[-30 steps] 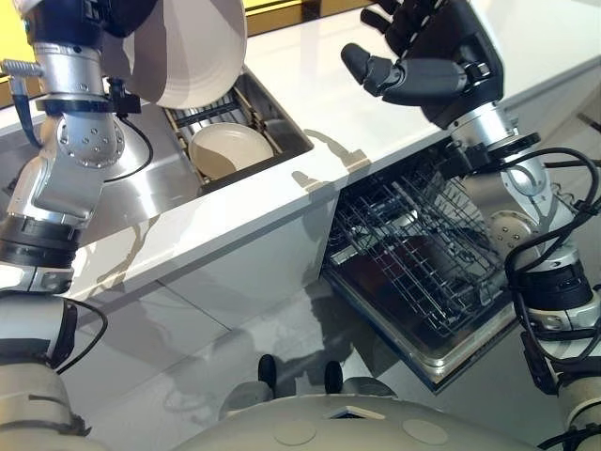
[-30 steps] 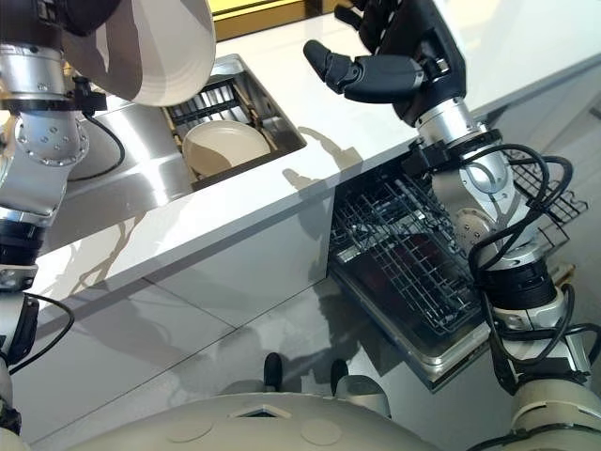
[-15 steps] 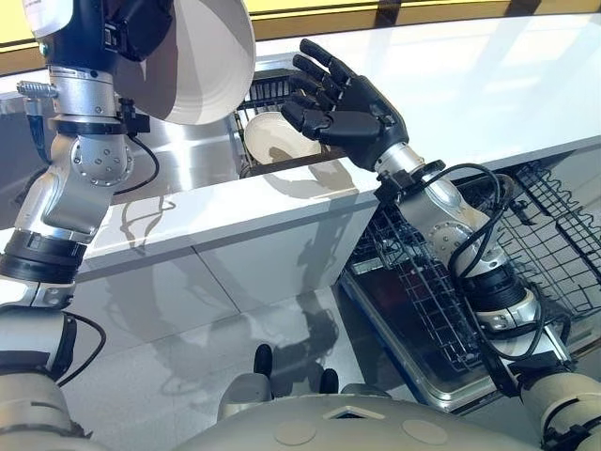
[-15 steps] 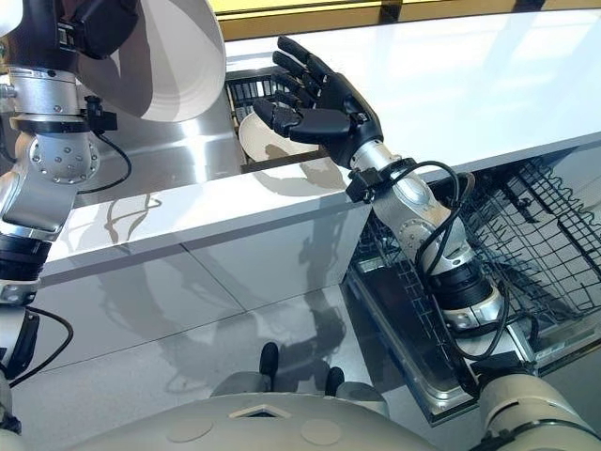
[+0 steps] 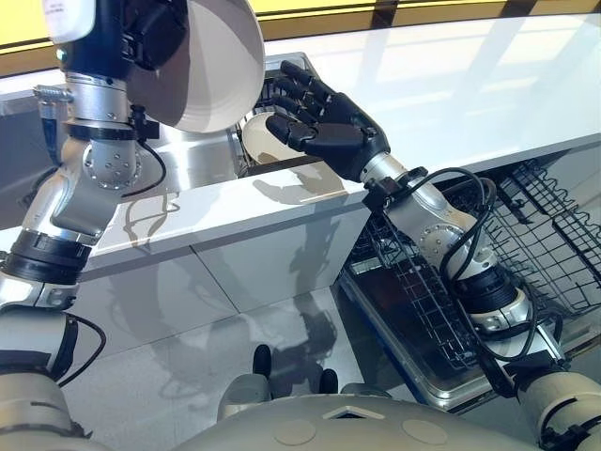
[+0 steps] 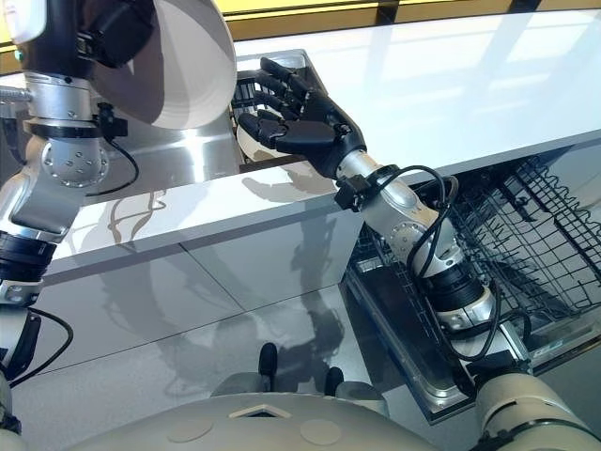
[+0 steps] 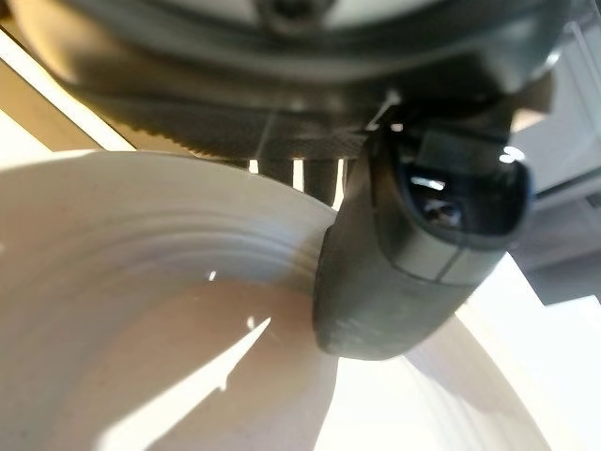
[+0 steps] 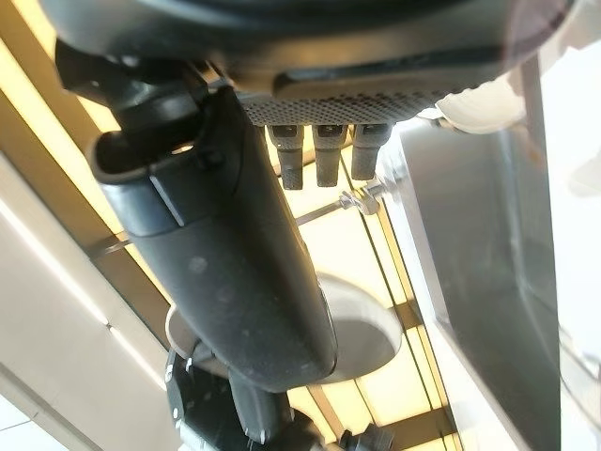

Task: Pick up plates and place into dishwasher.

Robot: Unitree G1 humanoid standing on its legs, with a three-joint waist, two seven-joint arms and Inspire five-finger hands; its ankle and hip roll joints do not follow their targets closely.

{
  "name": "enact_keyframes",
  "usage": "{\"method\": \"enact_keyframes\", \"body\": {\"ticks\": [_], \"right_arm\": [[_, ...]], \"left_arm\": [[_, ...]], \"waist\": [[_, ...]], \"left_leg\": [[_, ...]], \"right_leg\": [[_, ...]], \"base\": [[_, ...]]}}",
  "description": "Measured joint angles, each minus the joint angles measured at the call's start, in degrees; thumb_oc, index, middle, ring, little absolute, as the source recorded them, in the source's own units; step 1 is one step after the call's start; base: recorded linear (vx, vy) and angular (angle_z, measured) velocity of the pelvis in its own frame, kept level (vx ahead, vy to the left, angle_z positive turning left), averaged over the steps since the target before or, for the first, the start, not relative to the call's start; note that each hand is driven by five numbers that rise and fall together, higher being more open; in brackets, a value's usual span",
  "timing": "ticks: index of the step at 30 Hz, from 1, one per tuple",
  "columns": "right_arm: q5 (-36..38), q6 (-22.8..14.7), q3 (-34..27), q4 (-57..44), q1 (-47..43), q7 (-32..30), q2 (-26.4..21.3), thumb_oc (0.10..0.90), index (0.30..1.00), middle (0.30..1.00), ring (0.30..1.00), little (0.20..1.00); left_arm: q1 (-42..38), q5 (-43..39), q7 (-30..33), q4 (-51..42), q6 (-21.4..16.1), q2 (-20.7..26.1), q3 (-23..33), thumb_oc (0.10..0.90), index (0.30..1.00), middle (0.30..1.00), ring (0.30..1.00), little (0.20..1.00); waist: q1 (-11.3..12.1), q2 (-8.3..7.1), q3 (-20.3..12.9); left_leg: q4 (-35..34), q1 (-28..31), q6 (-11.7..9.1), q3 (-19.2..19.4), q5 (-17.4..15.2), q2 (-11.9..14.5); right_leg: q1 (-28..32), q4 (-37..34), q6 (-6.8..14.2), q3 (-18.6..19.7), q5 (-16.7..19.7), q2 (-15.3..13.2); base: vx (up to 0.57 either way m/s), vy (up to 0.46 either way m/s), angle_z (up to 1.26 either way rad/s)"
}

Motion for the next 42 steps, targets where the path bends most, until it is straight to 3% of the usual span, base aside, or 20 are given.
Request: {"method": "enact_keyframes", "body": {"ticks": [10, 19, 21, 22, 24, 26, 27, 34, 38, 39, 40, 42], "right_arm": [[1.3, 0.5, 2.6, 0.0, -1.1, 0.0, 2.5, 0.800, 0.900, 0.900, 0.900, 0.900], [1.2, 0.5, 2.6, 0.0, -1.9, -1.9, 2.9, 0.800, 0.900, 0.900, 0.900, 0.900], [1.0, 0.1, 2.7, 0.0, -1.9, -2.9, 3.0, 0.399, 0.556, 0.556, 0.556, 0.499], [0.9, -0.3, 2.7, 0.0, -2.0, -3.7, 3.3, 0.331, 0.498, 0.498, 0.498, 0.431], [0.6, -1.6, 2.7, 0.0, -2.0, -5.2, 4.0, 0.361, 0.524, 0.524, 0.524, 0.461], [-1.7, -3.3, 2.7, 0.0, -2.0, -6.7, 4.5, 0.270, 0.446, 0.446, 0.446, 0.370], [-3.4, -4.0, 2.7, 0.1, -2.0, -8.1, 4.5, 0.100, 0.300, 0.300, 0.300, 0.200], [-7.4, -5.5, 2.2, 0.4, -2.0, -11.5, 4.1, 0.100, 0.300, 0.300, 0.300, 0.200], [-9.1, -5.5, 2.3, 0.4, -1.7, -11.5, 3.7, 0.100, 0.300, 0.300, 0.300, 0.200], [-9.4, -5.5, 2.4, 0.4, -1.5, -11.4, 3.6, 0.100, 0.300, 0.300, 0.300, 0.200], [-9.8, -5.5, 2.4, 0.4, -1.3, -11.4, 3.4, 0.100, 0.300, 0.300, 0.300, 0.200], [-10.4, -5.5, 2.4, 0.6, -0.9, -11.4, 2.4, 0.100, 0.300, 0.300, 0.300, 0.200]], "left_arm": [[-1.3, 0.8, 0.0, 0.0, 0.6, -2.4, -3.7, 0.100, 0.300, 0.300, 0.300, 0.200], [-1.4, 0.8, -0.2, 0.0, 0.5, -4.5, -3.7, 0.100, 0.300, 0.300, 0.300, 0.200], [-1.4, 0.5, -0.7, 0.0, 0.4, -5.6, -3.8, 0.100, 0.300, 0.300, 0.300, 0.200], [-1.4, 0.2, -1.4, -0.1, 0.4, -6.3, -3.8, 0.100, 0.300, 0.300, 0.300, 0.200], [-1.4, -0.7, -2.5, -0.1, 0.4, -7.3, -4.0, 0.100, 0.300, 0.300, 0.300, 0.200], [-1.4, -2.0, -3.5, -0.1, 0.5, -8.6, -4.1, 0.100, 0.300, 0.300, 0.300, 0.200], [-1.4, -2.8, -4.0, -0.4, 0.5, -9.6, -4.1, 0.100, 0.300, 0.300, 0.300, 0.200], [-0.2, -4.3, -7.3, -4.4, -0.5, -10.8, -3.9, 0.100, 0.300, 0.300, 0.300, 0.200], [0.6, -10.7, -11.5, -4.4, -0.5, -11.7, -2.9, 0.100, 0.300, 0.300, 0.300, 0.200], [1.2, -12.9, -12.7, -4.4, -0.3, -12.3, -2.3, 0.278, 0.453, 0.453, 0.453, 0.378], [1.4, -14.7, -13.8, -4.4, 0.0, -12.6, -2.1, 0.342, 0.507, 0.507, 0.507, 0.442], [1.7, -18.0, -15.5, -4.4, 0.4, -12.8, -2.1, 0.361, 0.524, 0.524, 0.524, 0.461]], "waist": [[-0.4, 0.03, 0.0], [-0.8, 0.06, 0.0], [-0.7, 0.10, 0.0], [-0.7, 0.10, 0.0], [-0.7, 0.13, 0.0], [-0.7, 0.15, 0.0], [-0.6, 0.16, 0.0], [-0.3, 0.35, 0.0], [-0.4, 0.60, 0.2], [-0.4, 0.82, 0.2], [-0.5, 0.94, 0.2], [-0.6, 1.05, 0.3]], "left_leg": [[0.0, 0.2, 0.0, 0.3, 0.0, 0.0], [0.0, 0.4, 0.0, 0.6, 0.0, 0.0], [0.0, 0.5, 0.0, 0.6, 0.0, 0.0], [0.0, 0.5, 0.0, 0.6, 0.0, 0.0], [0.0, 0.5, 0.0, 0.6, 0.0, 0.0], [0.0, 0.5, 0.0, 0.6, 0.0, 0.0], [0.0, 0.5, 0.0, 0.6, 0.0, 0.0], [0.0, 0.8, 0.0, 1.1, 0.0, 0.0], [0.0, 1.3, -0.1, 1.2, -0.1, 0.1], [0.0, 1.4, -0.1, 1.2, -0.3, 0.1], [0.0, 1.4, 0.0, 1.2, -0.3, 0.1], [0.0, 1.5, 0.0, 1.3, -0.3, 0.1]], "right_leg": [[0.1, 0.0, 0.0, 0.3, 0.0, 0.0], [0.2, 0.0, 0.0, 0.6, 0.0, 0.1], [0.3, 0.0, 0.0, 0.6, 0.0, 0.1], [0.3, 0.0, 0.0, 0.6, 0.0, 0.1], [0.3, 0.0, 0.0, 0.6, 0.0, 0.1], [0.3, 0.0, 0.0, 0.6, 0.0, 0.1], [0.3, 0.0, 0.0, 0.6, 0.0, 0.1], [0.3, 0.0, 0.0, 1.2, 0.0, 0.0], [0.7, 0.0, 0.0, 1.3, 0.0, 0.1], [0.8, 0.0, 0.0, 1.4, 0.0, 0.1], [0.8, 0.0, 0.0, 1.4, 0.0, 0.1], [0.8, 0.0, 0.0, 1.4, 0.0, 0.0]], "base": [[0.00, 0.001, 0.00], [0.00, 0.000, 0.00], [0.00, 0.000, 0.00], [0.00, 0.000, 0.00], [0.00, 0.000, 0.00], [0.00, 0.000, 0.00], [0.00, 0.000, 0.00], [0.00, -0.004, -0.04], [0.00, 0.000, 0.00], [0.00, 0.000, 0.00], [0.00, 0.000, 0.00], [0.00, 0.000, 0.00]]}}
